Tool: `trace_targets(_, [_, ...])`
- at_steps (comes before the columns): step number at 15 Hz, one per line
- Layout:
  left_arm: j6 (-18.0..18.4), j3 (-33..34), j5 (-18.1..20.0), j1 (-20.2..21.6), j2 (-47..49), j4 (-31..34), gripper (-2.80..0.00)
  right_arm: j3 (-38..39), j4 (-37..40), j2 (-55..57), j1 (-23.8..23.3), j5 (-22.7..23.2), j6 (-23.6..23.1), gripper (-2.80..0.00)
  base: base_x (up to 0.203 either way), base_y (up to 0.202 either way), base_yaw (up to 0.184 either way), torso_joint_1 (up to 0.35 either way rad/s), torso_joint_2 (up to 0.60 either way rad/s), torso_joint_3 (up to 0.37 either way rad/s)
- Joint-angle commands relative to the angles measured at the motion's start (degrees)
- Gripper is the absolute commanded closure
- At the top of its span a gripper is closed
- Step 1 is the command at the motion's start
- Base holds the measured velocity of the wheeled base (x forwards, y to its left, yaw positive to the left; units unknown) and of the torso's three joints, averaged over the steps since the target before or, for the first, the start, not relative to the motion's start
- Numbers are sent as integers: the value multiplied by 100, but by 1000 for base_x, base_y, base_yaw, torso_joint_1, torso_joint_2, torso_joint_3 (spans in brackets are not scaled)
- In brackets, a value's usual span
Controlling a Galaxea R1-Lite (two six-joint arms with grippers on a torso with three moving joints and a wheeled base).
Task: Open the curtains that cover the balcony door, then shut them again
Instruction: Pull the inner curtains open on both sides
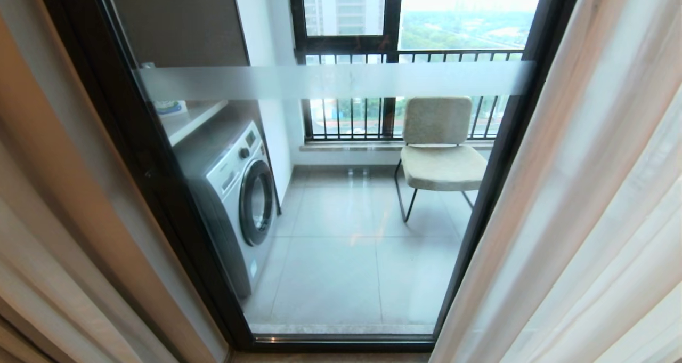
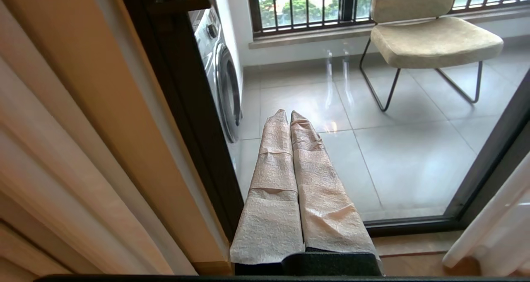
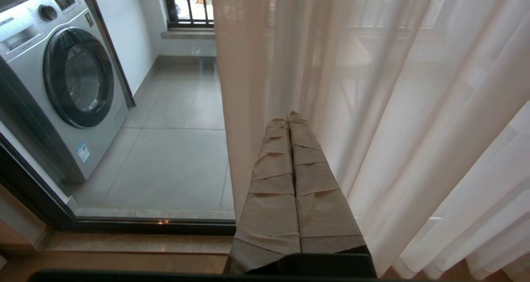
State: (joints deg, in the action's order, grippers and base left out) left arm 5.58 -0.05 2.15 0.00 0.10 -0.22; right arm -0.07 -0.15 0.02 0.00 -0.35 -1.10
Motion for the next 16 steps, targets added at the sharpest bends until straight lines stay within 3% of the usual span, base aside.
trace_targets(1, [4, 0, 5, 0, -10, 4, 0, -1, -3, -2, 0, 0, -5, 0, 0, -193, 2, 6, -1, 2])
trace_targets(16, [-22, 5, -4, 0, -10, 4, 0, -1, -3, -2, 0, 0, -5, 0, 0, -183, 3, 2, 4, 3])
